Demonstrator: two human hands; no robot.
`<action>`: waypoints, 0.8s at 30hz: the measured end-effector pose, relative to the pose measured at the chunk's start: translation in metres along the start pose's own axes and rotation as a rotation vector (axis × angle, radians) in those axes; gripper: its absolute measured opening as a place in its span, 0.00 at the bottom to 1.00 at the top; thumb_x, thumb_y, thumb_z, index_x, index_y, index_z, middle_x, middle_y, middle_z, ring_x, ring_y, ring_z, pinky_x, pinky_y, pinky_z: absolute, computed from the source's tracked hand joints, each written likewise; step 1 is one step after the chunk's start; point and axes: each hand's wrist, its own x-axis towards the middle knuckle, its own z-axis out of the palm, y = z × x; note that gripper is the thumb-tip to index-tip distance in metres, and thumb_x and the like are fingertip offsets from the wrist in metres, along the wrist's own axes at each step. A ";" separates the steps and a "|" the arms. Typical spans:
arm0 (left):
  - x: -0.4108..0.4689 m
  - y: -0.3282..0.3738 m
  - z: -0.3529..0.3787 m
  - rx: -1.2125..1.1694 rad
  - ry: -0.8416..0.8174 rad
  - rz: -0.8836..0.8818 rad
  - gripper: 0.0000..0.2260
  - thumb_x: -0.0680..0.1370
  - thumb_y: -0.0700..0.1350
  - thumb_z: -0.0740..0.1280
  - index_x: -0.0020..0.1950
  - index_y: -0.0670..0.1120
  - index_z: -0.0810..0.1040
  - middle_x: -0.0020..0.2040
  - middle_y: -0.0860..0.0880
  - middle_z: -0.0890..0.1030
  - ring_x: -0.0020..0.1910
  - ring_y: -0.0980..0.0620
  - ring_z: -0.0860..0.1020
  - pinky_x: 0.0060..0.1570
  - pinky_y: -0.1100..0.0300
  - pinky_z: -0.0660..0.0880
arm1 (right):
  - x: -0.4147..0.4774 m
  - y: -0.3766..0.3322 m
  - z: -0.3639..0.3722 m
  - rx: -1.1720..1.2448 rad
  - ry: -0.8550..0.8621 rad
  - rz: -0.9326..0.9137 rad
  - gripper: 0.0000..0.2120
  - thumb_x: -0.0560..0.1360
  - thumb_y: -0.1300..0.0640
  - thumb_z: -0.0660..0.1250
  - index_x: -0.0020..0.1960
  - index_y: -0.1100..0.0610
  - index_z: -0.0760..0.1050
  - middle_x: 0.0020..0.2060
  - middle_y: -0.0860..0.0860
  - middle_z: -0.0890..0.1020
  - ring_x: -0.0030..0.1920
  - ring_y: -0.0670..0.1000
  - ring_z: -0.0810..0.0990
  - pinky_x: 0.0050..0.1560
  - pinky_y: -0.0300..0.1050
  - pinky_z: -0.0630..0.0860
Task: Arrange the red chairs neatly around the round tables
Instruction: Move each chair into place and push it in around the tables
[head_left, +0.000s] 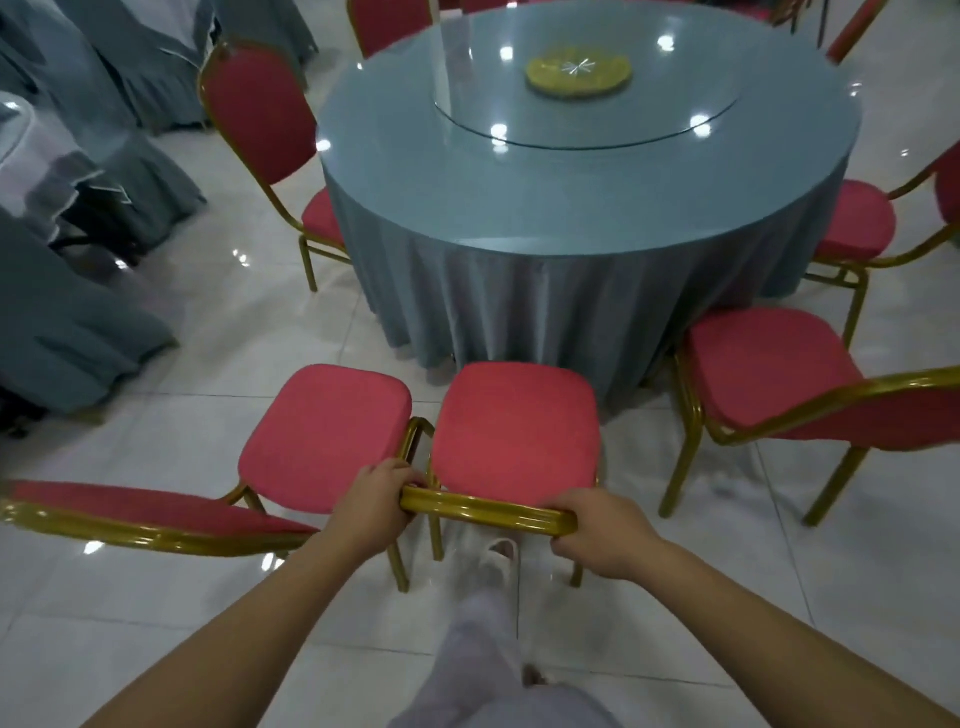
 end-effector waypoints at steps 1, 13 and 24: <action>0.016 0.005 -0.003 0.000 0.005 0.006 0.11 0.75 0.44 0.71 0.54 0.57 0.82 0.56 0.55 0.78 0.55 0.49 0.76 0.53 0.48 0.77 | 0.011 0.003 -0.011 -0.003 0.008 0.028 0.17 0.62 0.41 0.63 0.50 0.37 0.77 0.32 0.36 0.78 0.35 0.40 0.75 0.30 0.35 0.65; 0.167 0.056 -0.036 0.039 -0.043 0.097 0.09 0.77 0.43 0.64 0.51 0.57 0.77 0.50 0.53 0.74 0.52 0.48 0.75 0.43 0.50 0.75 | 0.105 0.035 -0.106 -0.042 0.178 0.351 0.03 0.73 0.50 0.70 0.45 0.42 0.80 0.41 0.45 0.82 0.43 0.50 0.81 0.49 0.54 0.79; 0.169 0.041 -0.048 -0.202 -0.099 0.090 0.31 0.76 0.42 0.68 0.77 0.57 0.63 0.71 0.49 0.68 0.69 0.46 0.66 0.67 0.48 0.70 | 0.098 0.005 -0.089 -0.148 0.336 0.338 0.33 0.74 0.45 0.66 0.77 0.44 0.60 0.72 0.48 0.67 0.73 0.55 0.63 0.71 0.59 0.60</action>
